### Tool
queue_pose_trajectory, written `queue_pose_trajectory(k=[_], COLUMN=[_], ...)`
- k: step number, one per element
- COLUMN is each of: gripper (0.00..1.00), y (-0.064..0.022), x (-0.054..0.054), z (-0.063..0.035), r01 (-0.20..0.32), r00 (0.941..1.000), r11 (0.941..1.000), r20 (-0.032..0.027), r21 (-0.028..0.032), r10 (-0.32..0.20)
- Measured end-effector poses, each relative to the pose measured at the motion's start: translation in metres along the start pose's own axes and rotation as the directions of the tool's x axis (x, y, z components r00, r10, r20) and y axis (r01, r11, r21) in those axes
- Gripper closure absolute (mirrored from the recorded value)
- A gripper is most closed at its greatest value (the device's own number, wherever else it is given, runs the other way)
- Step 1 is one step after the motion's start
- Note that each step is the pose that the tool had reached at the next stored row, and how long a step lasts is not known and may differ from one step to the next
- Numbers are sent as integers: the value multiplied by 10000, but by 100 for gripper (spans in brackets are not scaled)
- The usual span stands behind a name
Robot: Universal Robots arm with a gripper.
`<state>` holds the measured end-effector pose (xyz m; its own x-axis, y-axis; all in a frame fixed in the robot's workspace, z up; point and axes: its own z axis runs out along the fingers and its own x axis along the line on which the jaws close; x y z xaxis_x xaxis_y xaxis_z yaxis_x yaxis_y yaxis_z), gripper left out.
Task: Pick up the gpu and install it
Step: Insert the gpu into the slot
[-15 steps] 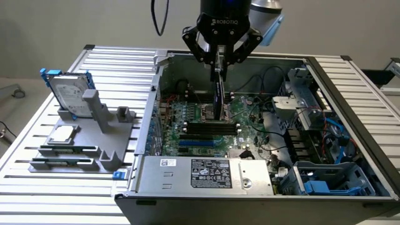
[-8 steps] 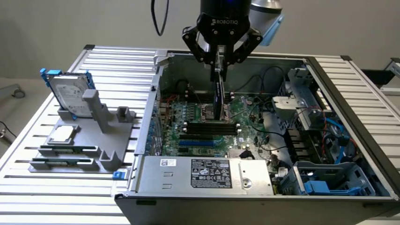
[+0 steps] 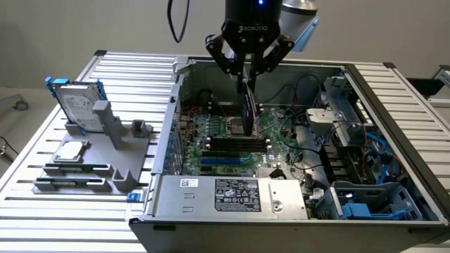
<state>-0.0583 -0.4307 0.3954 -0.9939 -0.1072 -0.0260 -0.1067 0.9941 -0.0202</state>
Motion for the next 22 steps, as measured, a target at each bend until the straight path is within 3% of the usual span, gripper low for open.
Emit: queue_pose_trajectory(k=[6,11,17,22], gripper=[74,74,74,74], y=[1,2,3,4], x=[1,3,4,5], z=[53,108,169,218], r01=[1074,1984,3033,3891], r00=[9942,9801,9529,9212], r11=[9942,9801,9528,9211], r20=[38,68,97,122], r21=[-88,-121,-143,-159], r10=[-1074,-1983,-3032,-3890])
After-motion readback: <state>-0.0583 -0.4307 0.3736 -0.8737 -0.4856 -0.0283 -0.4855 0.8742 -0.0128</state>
